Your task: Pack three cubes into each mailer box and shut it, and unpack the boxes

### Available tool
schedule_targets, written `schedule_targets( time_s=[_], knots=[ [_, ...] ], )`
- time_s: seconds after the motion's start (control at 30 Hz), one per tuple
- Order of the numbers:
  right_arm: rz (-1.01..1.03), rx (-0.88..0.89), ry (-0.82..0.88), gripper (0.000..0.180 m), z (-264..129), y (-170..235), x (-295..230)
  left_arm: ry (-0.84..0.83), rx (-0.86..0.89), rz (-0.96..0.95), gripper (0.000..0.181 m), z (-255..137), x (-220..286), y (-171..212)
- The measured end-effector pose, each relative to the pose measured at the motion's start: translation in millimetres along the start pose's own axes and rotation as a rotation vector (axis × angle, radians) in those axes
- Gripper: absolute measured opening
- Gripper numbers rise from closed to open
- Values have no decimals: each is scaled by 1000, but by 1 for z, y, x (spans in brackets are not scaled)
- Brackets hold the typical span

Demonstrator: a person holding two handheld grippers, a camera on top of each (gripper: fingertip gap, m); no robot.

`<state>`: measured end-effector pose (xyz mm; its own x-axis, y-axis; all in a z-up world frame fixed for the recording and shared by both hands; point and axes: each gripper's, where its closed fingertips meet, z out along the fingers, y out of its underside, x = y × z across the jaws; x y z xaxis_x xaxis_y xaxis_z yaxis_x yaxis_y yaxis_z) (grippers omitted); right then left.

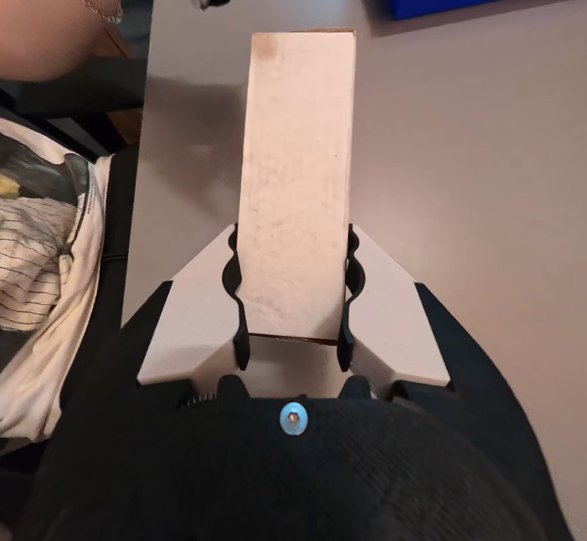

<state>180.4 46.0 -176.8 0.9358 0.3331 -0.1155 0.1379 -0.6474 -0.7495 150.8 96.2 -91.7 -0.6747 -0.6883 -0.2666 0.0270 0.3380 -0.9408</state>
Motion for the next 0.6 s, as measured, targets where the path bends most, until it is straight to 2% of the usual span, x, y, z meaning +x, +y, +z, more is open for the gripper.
schedule_targets(
  time_s=[0.13,0.23,0.37,0.43,0.53,0.6],
  knots=[
    [-70,0,6,64,7,-7,-1,-97,-148,296,36,20,18,15],
    [-170,16,83,63,11,-12,5,-112,-197,398,31,33,27,21],
    [-269,57,215,92,11,-8,6,-93,-220,388,24,38,34,27],
    [-254,87,303,107,5,1,9,-102,-227,421,20,38,35,25],
    [-168,237,383,107,-7,5,15,-107,-276,507,18,42,35,26],
    [-108,292,349,88,-4,11,14,-96,-311,561,17,48,37,28]
  ],
)
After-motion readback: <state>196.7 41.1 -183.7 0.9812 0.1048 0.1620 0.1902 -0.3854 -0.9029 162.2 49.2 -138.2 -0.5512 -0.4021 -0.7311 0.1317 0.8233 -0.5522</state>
